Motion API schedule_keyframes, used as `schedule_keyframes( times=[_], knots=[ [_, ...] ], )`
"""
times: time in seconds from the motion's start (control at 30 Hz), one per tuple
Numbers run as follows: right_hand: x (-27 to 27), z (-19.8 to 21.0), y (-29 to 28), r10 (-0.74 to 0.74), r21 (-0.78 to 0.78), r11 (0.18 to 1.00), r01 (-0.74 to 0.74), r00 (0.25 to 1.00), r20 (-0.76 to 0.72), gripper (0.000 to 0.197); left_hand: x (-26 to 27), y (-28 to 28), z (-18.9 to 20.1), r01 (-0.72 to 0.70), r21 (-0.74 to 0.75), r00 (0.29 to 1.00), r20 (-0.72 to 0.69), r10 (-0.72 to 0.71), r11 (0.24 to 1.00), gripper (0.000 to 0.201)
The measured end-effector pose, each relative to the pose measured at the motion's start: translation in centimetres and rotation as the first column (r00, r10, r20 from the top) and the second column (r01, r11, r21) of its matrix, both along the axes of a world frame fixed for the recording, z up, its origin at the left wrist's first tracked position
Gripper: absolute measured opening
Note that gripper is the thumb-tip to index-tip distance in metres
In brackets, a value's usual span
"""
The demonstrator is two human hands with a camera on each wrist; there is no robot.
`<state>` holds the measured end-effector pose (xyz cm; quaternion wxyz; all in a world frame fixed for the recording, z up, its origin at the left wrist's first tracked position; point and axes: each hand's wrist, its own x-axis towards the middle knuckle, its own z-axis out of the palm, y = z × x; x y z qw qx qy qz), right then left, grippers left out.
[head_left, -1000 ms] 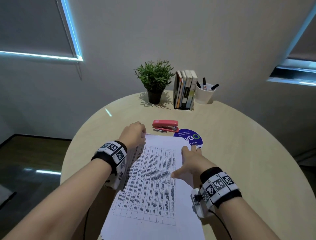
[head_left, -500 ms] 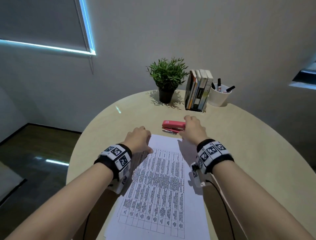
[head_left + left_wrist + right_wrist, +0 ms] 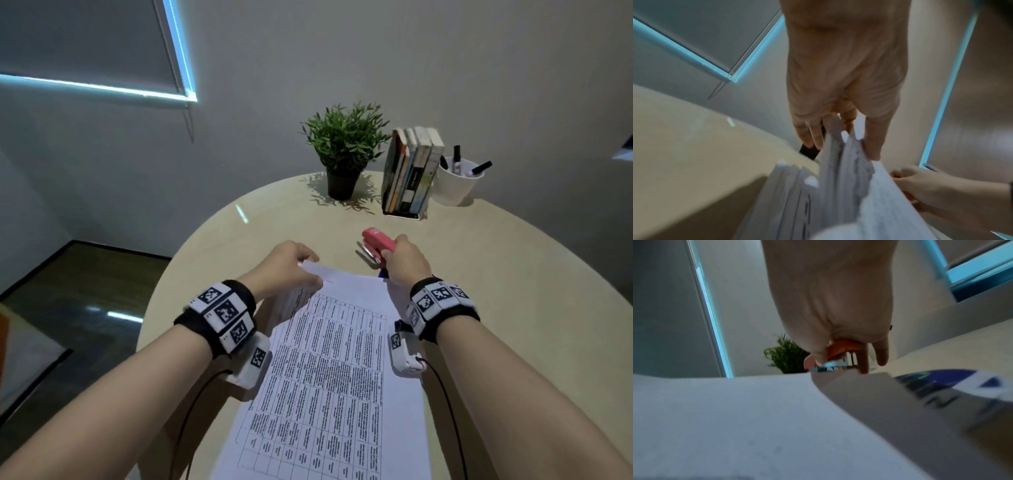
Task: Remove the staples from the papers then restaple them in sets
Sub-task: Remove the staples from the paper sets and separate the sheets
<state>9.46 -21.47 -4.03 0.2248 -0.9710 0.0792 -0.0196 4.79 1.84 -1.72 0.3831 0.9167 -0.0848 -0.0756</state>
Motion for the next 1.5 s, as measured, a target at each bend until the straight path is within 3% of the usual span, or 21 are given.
schedule_keyframes(
  times=[0.1,0.2,0.23,0.3,0.4,0.5,0.63,0.7,0.77,0.83,0.9,1.0,1.07,1.13,1.3,1.43,1.5],
  knots=[
    [-1.3,1.3,-1.9,-0.14,0.276,0.955,0.11,0.986,0.09,0.027,-0.9,-0.4,1.9,0.041,-0.173,0.998,-0.033,-0.047,0.984,0.015],
    [-3.2,2.9,-3.3,-0.246,0.623,0.773,0.12,0.962,0.121,0.029,-1.8,-1.0,3.2,-0.01,-0.317,0.995,-0.098,-0.023,0.948,0.023],
    [-3.9,3.3,-3.7,-0.283,0.704,0.699,0.125,0.953,0.111,0.028,-2.2,-1.1,3.4,-0.009,-0.303,0.987,-0.157,-0.041,0.953,0.028],
    [-5.3,4.1,-4.1,-0.335,0.803,0.58,0.136,0.938,0.083,0.026,-2.8,-1.4,3.3,0.095,-0.109,0.958,-0.259,-0.12,0.989,0.037],
    [-7.7,5.2,-4.2,-0.347,0.922,0.38,0.081,0.936,0.06,0.029,-4.8,-2.4,2.6,0.243,0.177,0.923,-0.344,-0.171,0.954,0.026],
    [-10.0,5.6,-3.6,-0.329,0.953,0.295,0.061,0.944,0.041,0.037,-6.2,-3.0,1.4,0.23,0.164,0.881,-0.455,-0.133,0.959,0.02],
    [-13.3,4.9,-1.8,-0.265,0.934,0.355,0.031,0.962,0.069,0.037,-6.8,-3.0,-0.1,0.034,0.058,0.902,-0.433,-0.005,0.998,0.009],
    [-14.8,4.1,-0.6,-0.207,0.88,0.473,0.045,0.976,0.061,0.029,-7.0,-3.3,-0.7,-0.039,0.044,0.923,-0.38,0.052,0.998,0.01],
    [-15.9,2.8,0.2,-0.1,0.761,0.647,0.04,0.994,0.033,0.023,-7.4,-3.8,-1.0,-0.054,0.05,0.953,-0.295,0.067,0.997,0.013],
    [-16.7,1.5,0.9,0.013,0.608,0.794,0.016,0.999,-0.042,0.017,-7.8,-4.0,-1.2,-0.003,0.166,0.981,-0.19,0.035,0.986,0.026],
    [-17.1,0.5,1.3,0.082,0.49,0.872,-0.016,0.99,-0.114,0.012,-8.3,-4.2,-1.4,0.074,0.369,0.994,-0.098,-0.041,0.926,0.049],
    [-17.2,0.0,2.0,0.144,0.348,0.935,-0.069,0.97,-0.194,0.016,-9.9,-4.0,-1.3,0.16,0.621,0.977,0.009,-0.211,0.767,0.054],
    [-17.1,0.0,2.4,0.184,0.238,0.962,-0.134,0.962,-0.202,0.018,-11.0,-3.7,-1.1,0.232,0.668,0.952,-0.008,-0.305,0.707,0.047],
    [-17.1,0.0,3.1,0.228,0.169,0.966,-0.197,0.954,-0.196,0.022,-11.8,-3.1,-1.2,0.315,0.692,0.93,-0.086,-0.358,0.65,0.054],
    [-17.7,-0.1,4.6,0.203,-0.027,0.977,-0.212,0.959,-0.198,0.027,-12.5,-2.2,-2.2,0.383,0.608,0.916,-0.153,-0.371,0.696,0.054],
    [-17.9,1.3,5.7,0.115,-0.157,0.978,-0.136,0.984,-0.137,0.028,-12.7,-2.0,-2.8,0.424,0.624,0.896,-0.185,-0.404,0.656,0.093],
    [-17.5,2.0,5.9,0.117,-0.168,0.976,-0.14,0.983,-0.139,0.028,-12.6,-1.9,-2.7,0.436,0.622,0.89,-0.188,-0.417,0.65,0.101]
  ],
)
